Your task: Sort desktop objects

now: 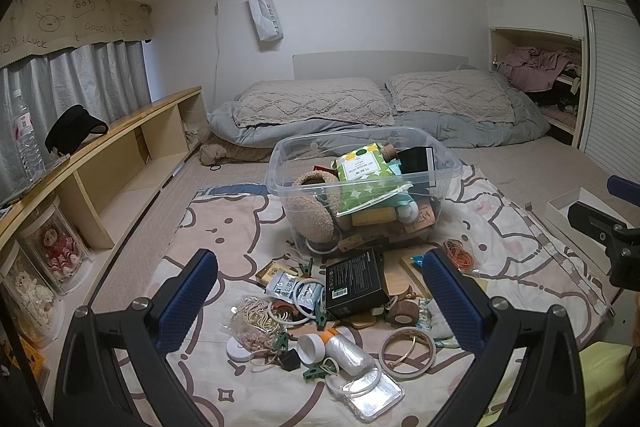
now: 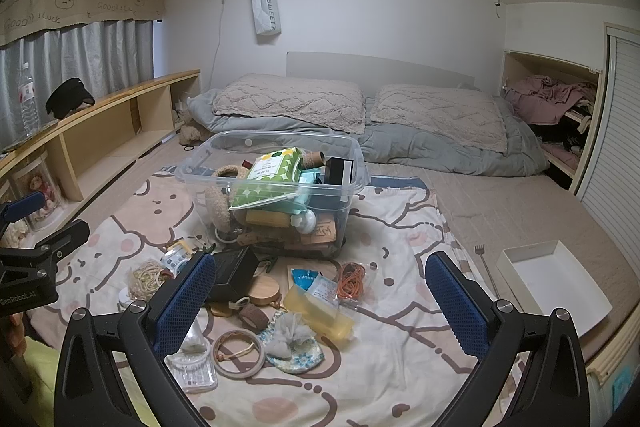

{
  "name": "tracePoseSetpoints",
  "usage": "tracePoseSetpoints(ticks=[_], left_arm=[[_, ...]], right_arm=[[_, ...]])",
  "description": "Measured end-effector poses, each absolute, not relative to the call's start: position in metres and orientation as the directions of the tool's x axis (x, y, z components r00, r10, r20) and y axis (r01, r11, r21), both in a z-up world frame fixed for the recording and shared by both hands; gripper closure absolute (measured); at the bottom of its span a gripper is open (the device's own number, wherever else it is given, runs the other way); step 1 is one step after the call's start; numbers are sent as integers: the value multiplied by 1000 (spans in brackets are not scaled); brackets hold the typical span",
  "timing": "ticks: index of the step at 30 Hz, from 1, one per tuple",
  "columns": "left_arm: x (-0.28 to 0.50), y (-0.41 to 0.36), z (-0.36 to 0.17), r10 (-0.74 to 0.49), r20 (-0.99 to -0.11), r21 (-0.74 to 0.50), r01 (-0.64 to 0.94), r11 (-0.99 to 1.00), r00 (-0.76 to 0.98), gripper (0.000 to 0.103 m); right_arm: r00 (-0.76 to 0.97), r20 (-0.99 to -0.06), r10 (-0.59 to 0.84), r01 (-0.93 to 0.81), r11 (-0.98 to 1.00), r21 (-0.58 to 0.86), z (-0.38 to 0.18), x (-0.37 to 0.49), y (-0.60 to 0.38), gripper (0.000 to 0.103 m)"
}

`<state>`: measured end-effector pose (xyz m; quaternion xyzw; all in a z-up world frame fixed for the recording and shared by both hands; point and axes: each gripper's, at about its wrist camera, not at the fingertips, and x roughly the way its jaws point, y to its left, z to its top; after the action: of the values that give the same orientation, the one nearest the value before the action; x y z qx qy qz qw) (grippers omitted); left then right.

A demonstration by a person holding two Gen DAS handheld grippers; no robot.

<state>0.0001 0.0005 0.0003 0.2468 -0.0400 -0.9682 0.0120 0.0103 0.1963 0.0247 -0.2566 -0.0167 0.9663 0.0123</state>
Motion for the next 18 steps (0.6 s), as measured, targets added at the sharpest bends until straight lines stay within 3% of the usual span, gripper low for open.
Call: tracePoseSetpoints(ticks=[18], left_arm=[[4, 1, 2, -57, -455, 91, 17, -996, -889, 0]], right_arm=[[-868, -495, 35, -19, -999, -38, 26, 9, 196, 0]])
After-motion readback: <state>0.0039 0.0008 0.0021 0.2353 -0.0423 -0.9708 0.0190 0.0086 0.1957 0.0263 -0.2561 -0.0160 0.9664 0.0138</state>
